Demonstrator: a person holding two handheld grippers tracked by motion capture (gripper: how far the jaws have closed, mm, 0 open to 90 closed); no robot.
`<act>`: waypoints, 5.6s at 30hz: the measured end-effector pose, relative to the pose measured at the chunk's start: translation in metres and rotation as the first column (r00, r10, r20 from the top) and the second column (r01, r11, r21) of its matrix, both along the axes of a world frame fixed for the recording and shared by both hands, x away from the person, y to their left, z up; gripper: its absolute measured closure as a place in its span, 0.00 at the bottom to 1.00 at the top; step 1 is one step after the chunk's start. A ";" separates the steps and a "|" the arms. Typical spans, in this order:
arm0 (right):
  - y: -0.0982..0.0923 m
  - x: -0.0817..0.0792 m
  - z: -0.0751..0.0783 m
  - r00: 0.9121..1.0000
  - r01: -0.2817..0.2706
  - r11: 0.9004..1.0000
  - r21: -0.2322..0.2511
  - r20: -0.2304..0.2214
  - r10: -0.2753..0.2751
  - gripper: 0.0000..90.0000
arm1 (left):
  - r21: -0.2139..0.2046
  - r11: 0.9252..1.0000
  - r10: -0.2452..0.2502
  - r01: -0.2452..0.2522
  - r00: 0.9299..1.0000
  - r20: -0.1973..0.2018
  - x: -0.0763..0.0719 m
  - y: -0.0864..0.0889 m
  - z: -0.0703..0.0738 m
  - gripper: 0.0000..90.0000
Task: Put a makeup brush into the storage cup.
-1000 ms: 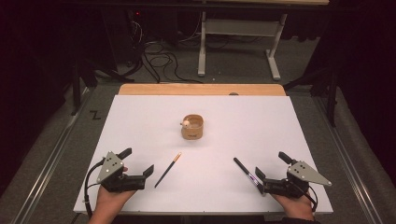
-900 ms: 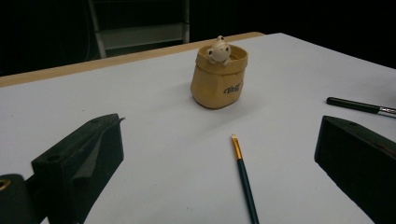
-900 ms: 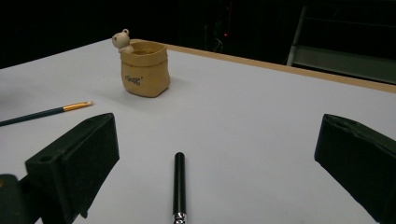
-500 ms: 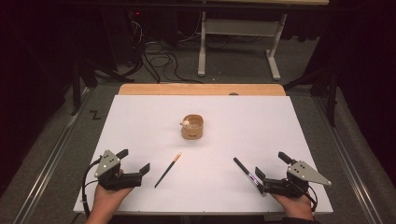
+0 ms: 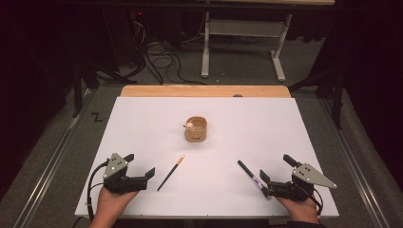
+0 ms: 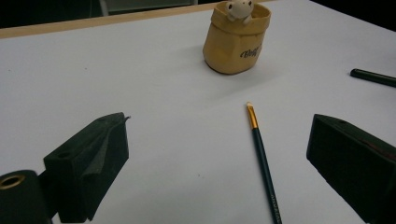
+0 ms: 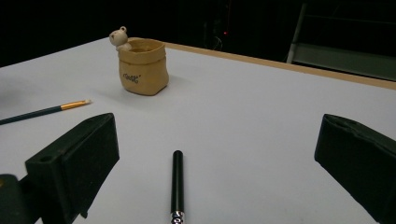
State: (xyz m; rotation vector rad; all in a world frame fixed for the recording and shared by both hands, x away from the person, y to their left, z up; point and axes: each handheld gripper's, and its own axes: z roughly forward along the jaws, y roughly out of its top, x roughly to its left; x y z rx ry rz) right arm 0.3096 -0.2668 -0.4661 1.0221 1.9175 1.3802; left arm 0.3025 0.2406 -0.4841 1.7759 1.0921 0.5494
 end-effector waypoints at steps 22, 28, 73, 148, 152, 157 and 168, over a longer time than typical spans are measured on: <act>-0.002 0.000 -0.002 1.000 -0.010 1.000 0.010 -0.012 0.010 0.00 | 0.221 0.971 -0.041 0.096 0.969 -0.243 0.023 -0.032 0.012 0.10; -0.001 -0.001 -0.002 1.000 -0.023 1.000 0.010 -0.016 0.023 0.00 | 0.245 0.964 -0.029 0.102 0.958 -0.285 0.028 -0.038 0.017 0.11; -0.006 0.001 -0.006 0.998 -0.055 0.998 0.031 -0.030 0.056 0.00 | 0.347 0.861 -0.030 0.373 0.717 -0.696 0.096 -0.104 0.022 0.28; 0.002 0.006 -0.006 0.995 -0.088 0.996 0.032 -0.034 0.089 0.01 | 0.448 0.831 0.082 0.330 0.723 -0.686 0.110 -0.129 -0.001 0.93; 0.001 0.006 -0.006 0.996 -0.085 0.996 0.035 -0.036 0.086 0.01 | 0.437 0.835 0.085 0.333 0.708 -0.701 0.113 -0.128 -0.001 0.93; 0.000 0.004 -0.005 0.996 -0.083 0.996 0.039 -0.035 0.084 0.02 | 0.419 0.845 0.076 0.333 0.700 -0.710 0.114 -0.126 0.000 0.93; -0.002 0.005 -0.005 0.996 -0.086 0.995 0.046 -0.033 0.087 0.02 | 0.262 0.920 -0.026 0.291 0.714 -0.700 0.111 -0.101 0.005 0.93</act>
